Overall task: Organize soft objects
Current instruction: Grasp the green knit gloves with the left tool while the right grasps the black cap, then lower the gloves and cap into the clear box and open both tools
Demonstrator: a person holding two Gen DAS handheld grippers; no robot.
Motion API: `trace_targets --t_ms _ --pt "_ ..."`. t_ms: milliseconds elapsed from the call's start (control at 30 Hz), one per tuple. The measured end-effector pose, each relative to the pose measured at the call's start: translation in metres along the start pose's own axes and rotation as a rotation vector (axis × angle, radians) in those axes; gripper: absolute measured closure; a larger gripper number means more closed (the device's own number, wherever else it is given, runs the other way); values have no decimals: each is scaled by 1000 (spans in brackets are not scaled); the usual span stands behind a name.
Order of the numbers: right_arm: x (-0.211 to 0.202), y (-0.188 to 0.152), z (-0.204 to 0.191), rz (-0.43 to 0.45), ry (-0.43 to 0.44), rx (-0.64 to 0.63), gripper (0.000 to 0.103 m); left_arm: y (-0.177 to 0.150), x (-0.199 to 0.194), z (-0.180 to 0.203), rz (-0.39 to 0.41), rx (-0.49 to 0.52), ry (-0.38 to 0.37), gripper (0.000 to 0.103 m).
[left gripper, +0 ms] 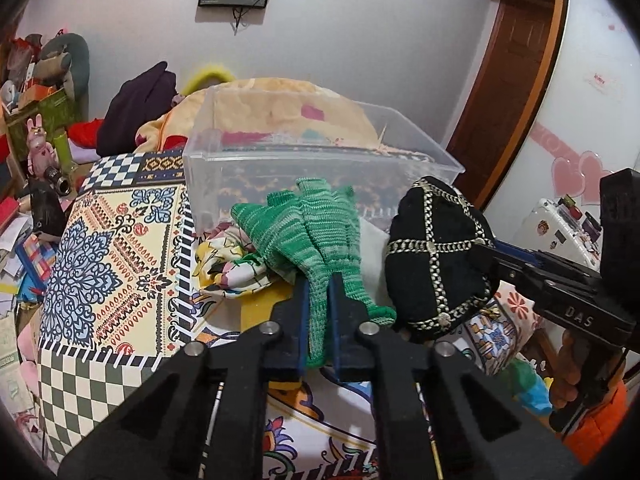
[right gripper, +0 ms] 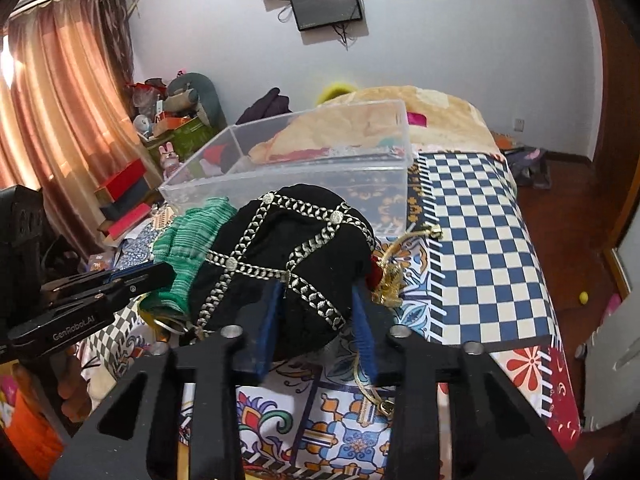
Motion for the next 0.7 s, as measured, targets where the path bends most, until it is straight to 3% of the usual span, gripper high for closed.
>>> trace_targets --t_ms 200,700 --pt "-4 10 -7 43 15 -24 84 14 -22 4 78 12 -1 99" --pt "-30 66 -19 234 48 -71 85 76 -52 13 269 78 9 99"
Point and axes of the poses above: each gripper's, at about its wrist camera, not at the fingertips, and x roughly the way its jaws point, z to its right, y to its top, the point moved 1 cm from there along x, roughly the way its jaws point, and after that the axes turned 14 degrees about z, right-handed, at the moved point
